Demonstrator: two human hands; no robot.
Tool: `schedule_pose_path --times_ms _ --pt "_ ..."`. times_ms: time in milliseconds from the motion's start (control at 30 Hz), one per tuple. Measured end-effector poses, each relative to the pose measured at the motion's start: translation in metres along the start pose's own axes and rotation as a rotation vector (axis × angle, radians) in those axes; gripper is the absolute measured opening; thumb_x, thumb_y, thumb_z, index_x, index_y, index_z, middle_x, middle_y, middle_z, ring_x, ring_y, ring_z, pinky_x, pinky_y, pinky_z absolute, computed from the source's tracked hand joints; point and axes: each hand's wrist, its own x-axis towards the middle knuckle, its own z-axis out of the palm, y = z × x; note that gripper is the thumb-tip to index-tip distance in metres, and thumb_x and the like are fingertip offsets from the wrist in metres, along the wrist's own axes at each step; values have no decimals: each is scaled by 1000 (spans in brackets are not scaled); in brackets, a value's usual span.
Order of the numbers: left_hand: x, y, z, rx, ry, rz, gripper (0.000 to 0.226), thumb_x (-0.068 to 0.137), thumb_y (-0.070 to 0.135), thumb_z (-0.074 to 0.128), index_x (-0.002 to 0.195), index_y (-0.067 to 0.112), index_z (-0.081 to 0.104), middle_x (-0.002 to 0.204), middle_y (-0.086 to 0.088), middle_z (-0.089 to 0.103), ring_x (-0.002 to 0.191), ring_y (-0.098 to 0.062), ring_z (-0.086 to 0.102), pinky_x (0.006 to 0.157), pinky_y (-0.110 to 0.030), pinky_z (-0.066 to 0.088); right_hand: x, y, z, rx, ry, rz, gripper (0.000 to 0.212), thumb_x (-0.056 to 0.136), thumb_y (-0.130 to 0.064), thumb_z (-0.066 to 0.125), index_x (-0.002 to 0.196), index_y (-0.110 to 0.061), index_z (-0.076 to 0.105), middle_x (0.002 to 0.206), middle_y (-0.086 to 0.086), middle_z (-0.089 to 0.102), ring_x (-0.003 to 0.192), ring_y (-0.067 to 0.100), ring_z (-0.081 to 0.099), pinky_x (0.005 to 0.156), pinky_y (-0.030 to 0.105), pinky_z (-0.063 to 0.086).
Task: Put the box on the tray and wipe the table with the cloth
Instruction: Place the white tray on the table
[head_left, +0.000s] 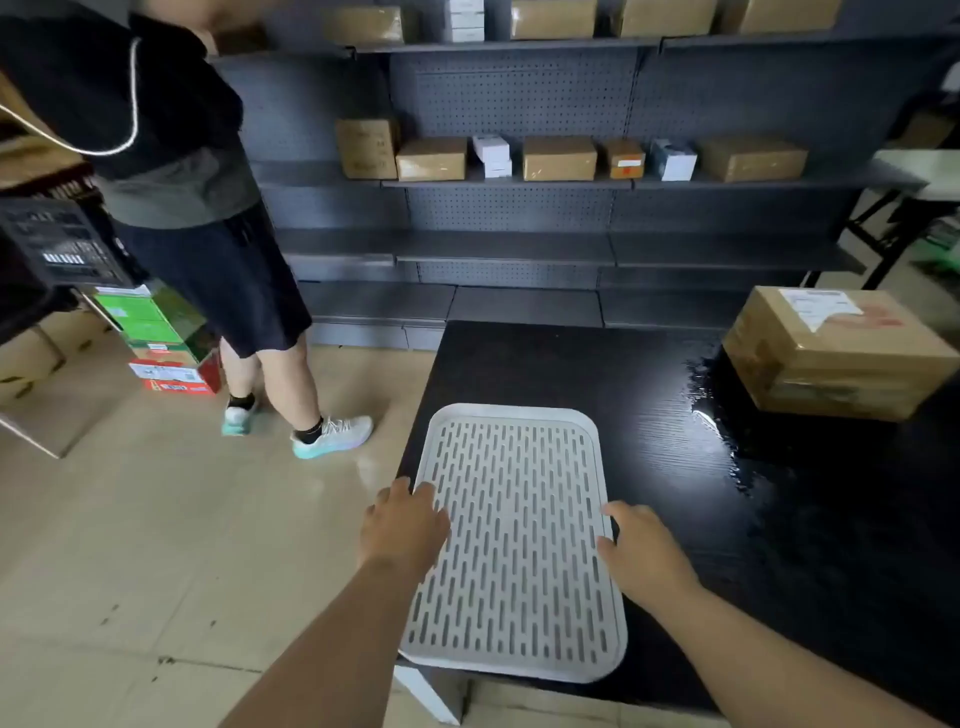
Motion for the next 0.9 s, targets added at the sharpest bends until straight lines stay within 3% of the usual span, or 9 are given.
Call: schedule_pose_path --times_ms 200,333,567,900 --pt "16 -6 9 -6 -109 -55 28 92 27 37 115 15 50 119 -9 50 111 -27 46 92 -38 40 11 5 11 -54 -82 59 30 96 -20 44 125 -16 50 118 6 51 85 13 50 76 23 46" --pt "26 -4 8 -11 -154 -82 27 90 17 36 111 12 51 114 -9 52 107 -28 49 87 -38 42 18 7 13 -99 -115 53 30 97 -17 41 125 -11 51 122 8 53 101 18 56 85 25 46" --pt "38 -7 7 42 -207 -69 29 90 14 38 117 12 50 119 -8 49 111 -26 52 94 -38 45 28 11 16 -88 -162 87 32 95 -10 40 125 -8 51 123 7 54 108 18 56 89 25 47" --pt "56 -4 4 0 -157 -40 32 91 8 37 115 5 57 118 -11 58 105 -26 58 91 -33 48 46 13 14 -122 -97 77 26 94 -5 37 100 -8 62 103 7 62 86 15 58 80 27 53"
